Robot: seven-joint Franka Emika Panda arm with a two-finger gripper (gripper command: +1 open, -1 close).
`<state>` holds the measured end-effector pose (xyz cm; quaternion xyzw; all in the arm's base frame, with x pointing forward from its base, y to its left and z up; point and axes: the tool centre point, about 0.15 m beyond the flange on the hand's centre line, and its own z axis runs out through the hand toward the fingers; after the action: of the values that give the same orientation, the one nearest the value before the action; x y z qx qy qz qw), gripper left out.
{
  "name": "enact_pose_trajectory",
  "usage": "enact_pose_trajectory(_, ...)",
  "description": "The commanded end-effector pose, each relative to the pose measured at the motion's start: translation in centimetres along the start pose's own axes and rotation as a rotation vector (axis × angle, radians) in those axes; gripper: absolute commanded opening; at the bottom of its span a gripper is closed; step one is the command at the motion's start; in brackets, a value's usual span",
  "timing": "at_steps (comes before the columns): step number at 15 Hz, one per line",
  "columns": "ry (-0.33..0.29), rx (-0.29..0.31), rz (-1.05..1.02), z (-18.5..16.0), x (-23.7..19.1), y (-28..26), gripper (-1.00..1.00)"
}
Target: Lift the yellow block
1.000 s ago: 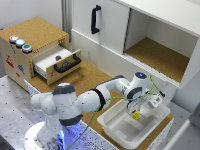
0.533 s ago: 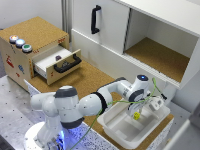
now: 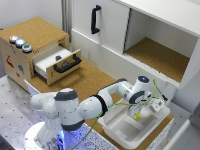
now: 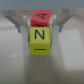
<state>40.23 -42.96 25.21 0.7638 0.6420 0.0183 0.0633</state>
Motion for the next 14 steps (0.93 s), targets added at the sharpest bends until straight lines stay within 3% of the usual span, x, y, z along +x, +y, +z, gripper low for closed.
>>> enact_pose_trajectory(1,0.021,0.044,0.089,-9.5,1.0,3.3,-1.0)
enact_pose_trajectory(4,0.013,0.086,0.169,-12.7,5.2,2.6,-1.0)
enact_pose_trajectory(11,0.067,0.094,0.469,-16.3,14.3,-0.7,-1.0)
enact_pose_trajectory(12,0.102,0.085,0.552,-17.0,14.7,-1.4,-1.0)
enact_pose_trajectory(14,0.307,0.085,0.791,-18.4,14.5,-2.7,-1.0)
